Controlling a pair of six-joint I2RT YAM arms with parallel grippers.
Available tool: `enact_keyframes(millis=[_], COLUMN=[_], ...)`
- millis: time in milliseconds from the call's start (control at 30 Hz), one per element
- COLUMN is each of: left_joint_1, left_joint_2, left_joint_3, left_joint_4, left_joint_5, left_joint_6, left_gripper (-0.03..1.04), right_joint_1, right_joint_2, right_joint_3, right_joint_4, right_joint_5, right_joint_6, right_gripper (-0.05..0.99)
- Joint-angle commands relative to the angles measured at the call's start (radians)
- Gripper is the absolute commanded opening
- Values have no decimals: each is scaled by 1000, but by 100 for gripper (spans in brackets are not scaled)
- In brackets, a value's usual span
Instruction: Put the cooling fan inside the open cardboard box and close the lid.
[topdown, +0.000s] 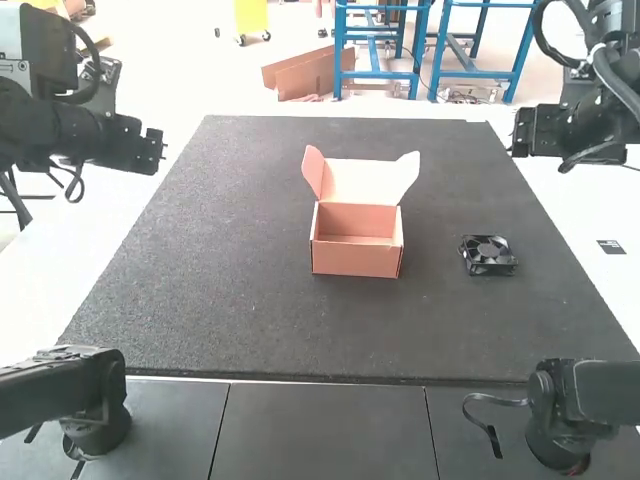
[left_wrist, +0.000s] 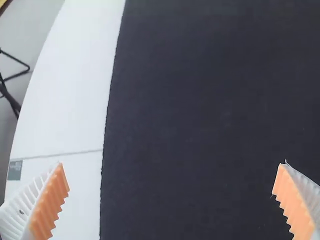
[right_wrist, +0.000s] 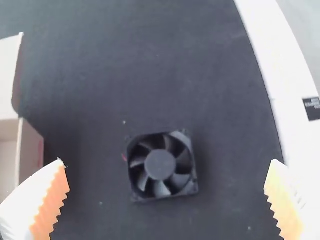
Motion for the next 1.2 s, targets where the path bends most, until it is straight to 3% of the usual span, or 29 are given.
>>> enact_keyframes(millis=[0, 100, 233, 300, 433, 567, 833, 967, 1167], left_joint_1=[-8, -2, 1, 1, 1, -3, -5, -5, -5], left_joint_2=[0, 0, 2, 2, 25, 36, 59, 63, 63], left_joint_3=[37, 32, 18, 6, -3, 11, 8, 11, 11], left_joint_4=[10, 52, 81, 105, 107, 93, 90, 88, 104], left_joint_5=[-5, -3, 0, 3, 24, 73, 84, 103, 106], left_joint_6=[45, 34, -18, -29, -104, -174, -239, -283, -285], left_gripper=[97, 97, 97, 97, 97, 97, 97, 97, 97], right_joint_1=[-36, -51, -80, -102, -152, -212, -267, -260, -258], right_joint_2=[11, 65, 105, 117, 165, 221, 327, 393, 513], right_joint_3=[80, 94, 101, 89, 39, 6, -24, -47, -40], right_joint_4=[-23, -96, -164, -170, -156, -105, 50, 109, 151], right_joint_5=[-51, -82, -111, -112, -115, -117, -122, -125, -123], right_joint_6=[-12, -9, -3, -27, -95, -159, -329, -340, -331], right_gripper=[90, 90, 90, 90, 90, 90, 90, 90, 90])
